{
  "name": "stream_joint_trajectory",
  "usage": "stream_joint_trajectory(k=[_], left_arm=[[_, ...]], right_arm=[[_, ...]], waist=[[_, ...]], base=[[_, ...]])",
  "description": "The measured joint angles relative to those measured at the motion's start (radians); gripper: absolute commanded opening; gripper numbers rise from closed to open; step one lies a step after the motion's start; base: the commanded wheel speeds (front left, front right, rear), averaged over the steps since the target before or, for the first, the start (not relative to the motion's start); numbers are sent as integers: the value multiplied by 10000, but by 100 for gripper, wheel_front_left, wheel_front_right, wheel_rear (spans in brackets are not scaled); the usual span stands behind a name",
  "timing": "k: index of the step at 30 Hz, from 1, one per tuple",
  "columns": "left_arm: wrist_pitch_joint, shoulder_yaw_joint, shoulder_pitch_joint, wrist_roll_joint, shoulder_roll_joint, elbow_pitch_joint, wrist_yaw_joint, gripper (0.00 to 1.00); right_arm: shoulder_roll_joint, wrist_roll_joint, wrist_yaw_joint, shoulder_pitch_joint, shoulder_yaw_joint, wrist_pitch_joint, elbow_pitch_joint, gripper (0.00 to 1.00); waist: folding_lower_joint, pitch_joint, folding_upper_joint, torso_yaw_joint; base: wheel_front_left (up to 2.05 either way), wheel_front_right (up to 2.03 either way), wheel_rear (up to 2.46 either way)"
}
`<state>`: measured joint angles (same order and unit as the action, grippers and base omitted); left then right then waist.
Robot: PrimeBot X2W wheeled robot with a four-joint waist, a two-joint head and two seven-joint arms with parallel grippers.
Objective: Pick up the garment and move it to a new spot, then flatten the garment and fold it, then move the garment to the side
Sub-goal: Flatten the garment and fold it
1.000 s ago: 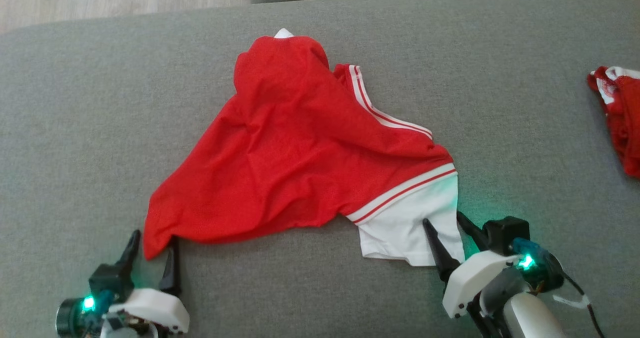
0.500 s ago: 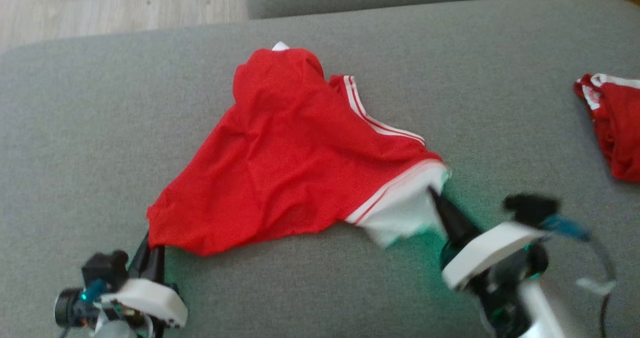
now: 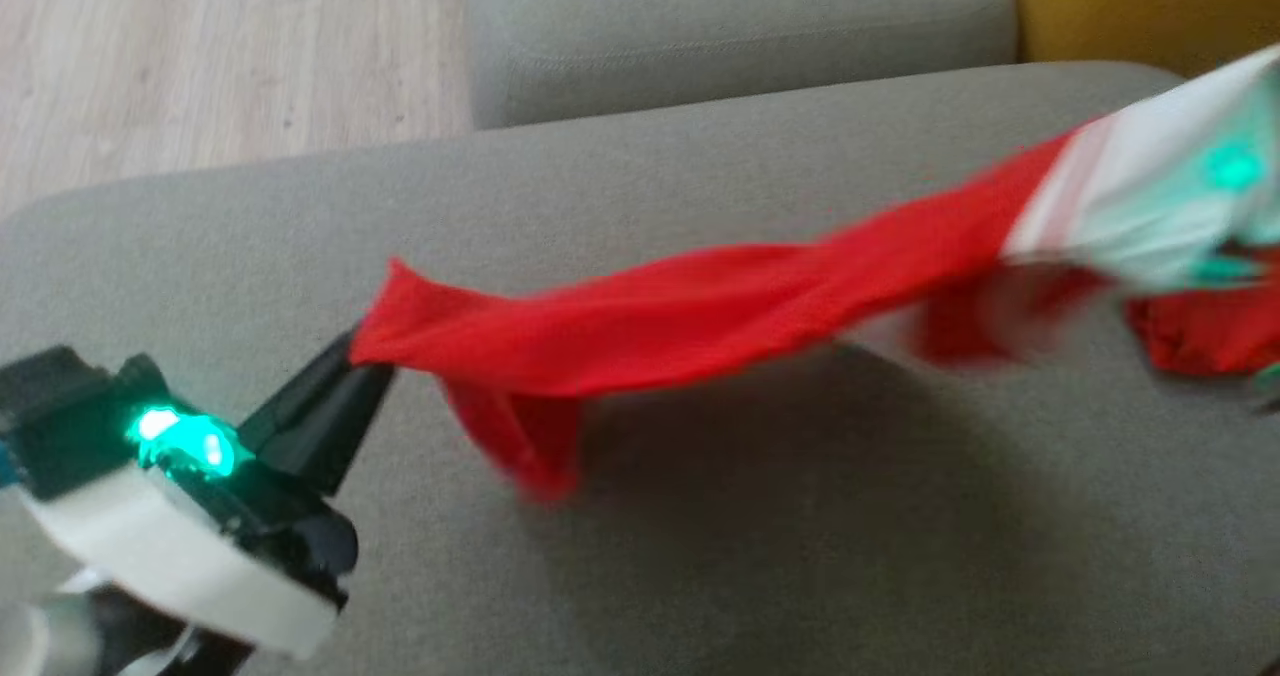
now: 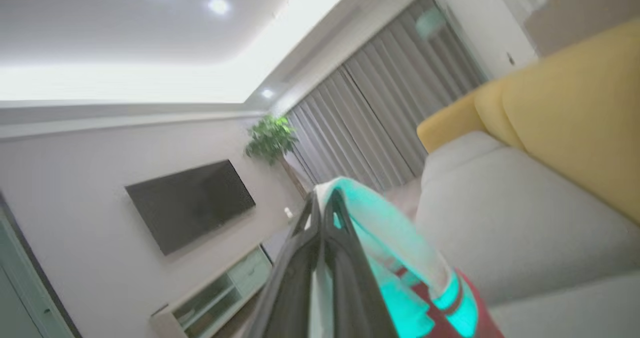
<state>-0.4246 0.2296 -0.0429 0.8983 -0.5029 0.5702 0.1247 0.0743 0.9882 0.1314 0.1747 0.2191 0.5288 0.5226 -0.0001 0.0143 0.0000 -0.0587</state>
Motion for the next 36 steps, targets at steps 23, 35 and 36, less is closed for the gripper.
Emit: stream_joint_trajectory(k=[23,35,36], left_arm=[[-3206,1267,-7676,-134,-1034,-3250,-127,0],[2320,1900,-14196,-4959,796,-9894,-263,0],[2704,1954,-14172,-5014,836,-10266,-232,0]], right_arm=[[-251,-2075,0,7357,759,606,-5373,0],[-134,-3173,0,12763,-180,-2938,-10249,0],[-134,-3143,0,12718,-261,-3049,-10456,0]], waist=[[4,2436,0,-296],[5,5069,-1,-199],[5,5222,-1,-200]], base=[[0,0,0],[0,0,0],[0,0,0]])
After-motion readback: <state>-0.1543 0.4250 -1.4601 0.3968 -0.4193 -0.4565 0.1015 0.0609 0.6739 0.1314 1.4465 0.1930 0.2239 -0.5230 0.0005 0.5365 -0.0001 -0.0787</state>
